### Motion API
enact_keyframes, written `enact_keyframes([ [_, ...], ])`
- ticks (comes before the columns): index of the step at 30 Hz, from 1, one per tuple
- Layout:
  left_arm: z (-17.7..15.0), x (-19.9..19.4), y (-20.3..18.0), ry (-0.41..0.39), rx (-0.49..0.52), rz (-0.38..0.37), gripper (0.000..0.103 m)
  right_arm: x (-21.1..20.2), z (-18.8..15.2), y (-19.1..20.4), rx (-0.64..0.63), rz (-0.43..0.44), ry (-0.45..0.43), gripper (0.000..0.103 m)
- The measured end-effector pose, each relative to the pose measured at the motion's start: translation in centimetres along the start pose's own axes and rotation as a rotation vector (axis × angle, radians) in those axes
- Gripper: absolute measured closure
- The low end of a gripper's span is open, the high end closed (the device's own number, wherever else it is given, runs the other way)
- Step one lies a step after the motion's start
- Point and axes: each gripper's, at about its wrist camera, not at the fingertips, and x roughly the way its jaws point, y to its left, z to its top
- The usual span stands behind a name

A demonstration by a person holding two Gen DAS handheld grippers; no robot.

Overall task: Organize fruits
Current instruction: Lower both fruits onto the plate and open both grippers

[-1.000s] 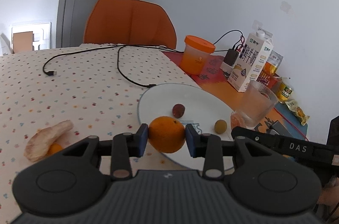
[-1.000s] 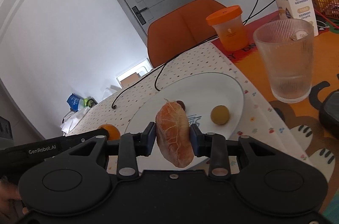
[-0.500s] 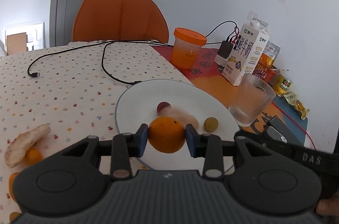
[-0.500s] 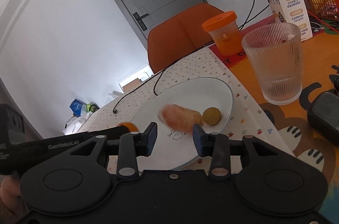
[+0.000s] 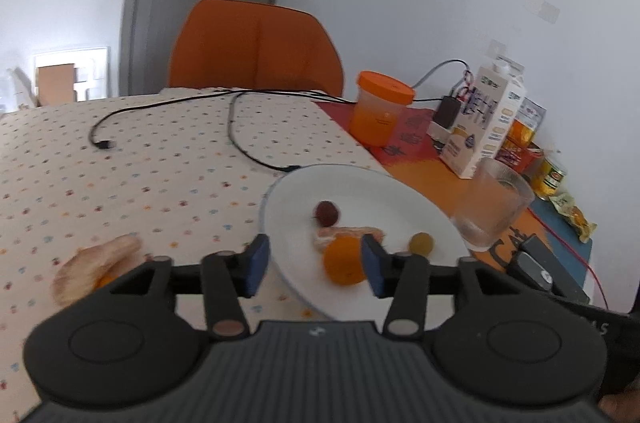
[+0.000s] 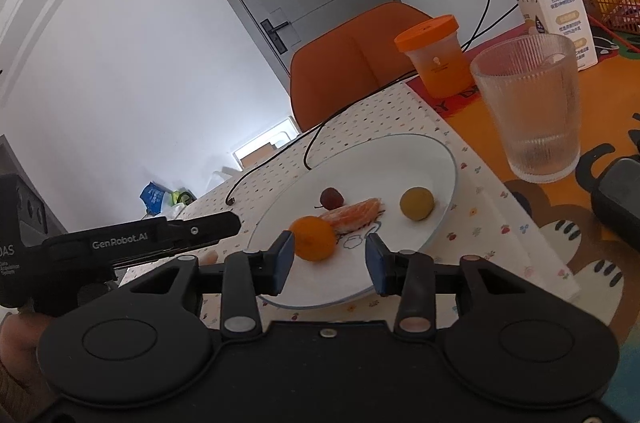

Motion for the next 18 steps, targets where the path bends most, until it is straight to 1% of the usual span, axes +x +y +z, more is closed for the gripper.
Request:
enact_keyframes([
  [1, -0.1, -0.3, 0.2, -0.005, -0.001, 0.017, 0.040, 0.0, -0.1, 0.1, -0.003, 0.002, -0.001, 0.057],
  [2, -0.1, -0.5, 0.4, -0.010, -0.001, 0.031, 0.038, 0.0, -0.1, 0.3, -0.006, 0.005, -0.001, 0.056],
  [4, -0.3, -1.0, 0.8, -0.020, 0.001, 0.044, 0.031, 0.1, -0.2, 0.6, -0.010, 0.008, 0.000, 0.054],
  [6, -0.4, -1.5, 1.0, -0.031, 0.000, 0.058, 0.024, 0.1, -0.2, 1.0, -0.018, 0.004, -0.001, 0.049],
  [7, -0.5, -1.9, 1.2, -0.039, 0.001, 0.062, 0.021, 0.1, -0.3, 1.1, -0.024, 0.003, -0.006, 0.043],
  [8, -0.5, -2.2, 1.3, -0.046, 0.001, 0.066, 0.020, 0.1, -0.4, 1.3, -0.030, 0.002, -0.011, 0.038],
  [9, -0.6, -2.4, 1.5, -0.050, -0.001, 0.069, 0.018, 0.1, -0.4, 1.6, -0.036, 0.005, -0.015, 0.035],
  [10, -0.7, -2.7, 1.7, -0.052, -0.003, 0.071, 0.017, 0.0, -0.5, 1.8, -0.041, 0.009, -0.018, 0.030],
  [14, -1.1, -3.9, 2.6, -0.070, -0.012, 0.086, 0.017, 0.0, -0.8, 2.6, -0.062, 0.017, -0.028, 0.012],
  [16, -1.2, -4.5, 3.1, -0.081, -0.017, 0.101, 0.016, 0.1, -0.9, 3.0, -0.064, 0.024, -0.029, 0.007],
  [18, -1.2, -5.1, 3.7, -0.090, -0.028, 0.118, 0.016, 0.3, -0.9, 3.4, -0.065, 0.034, -0.028, 0.004],
])
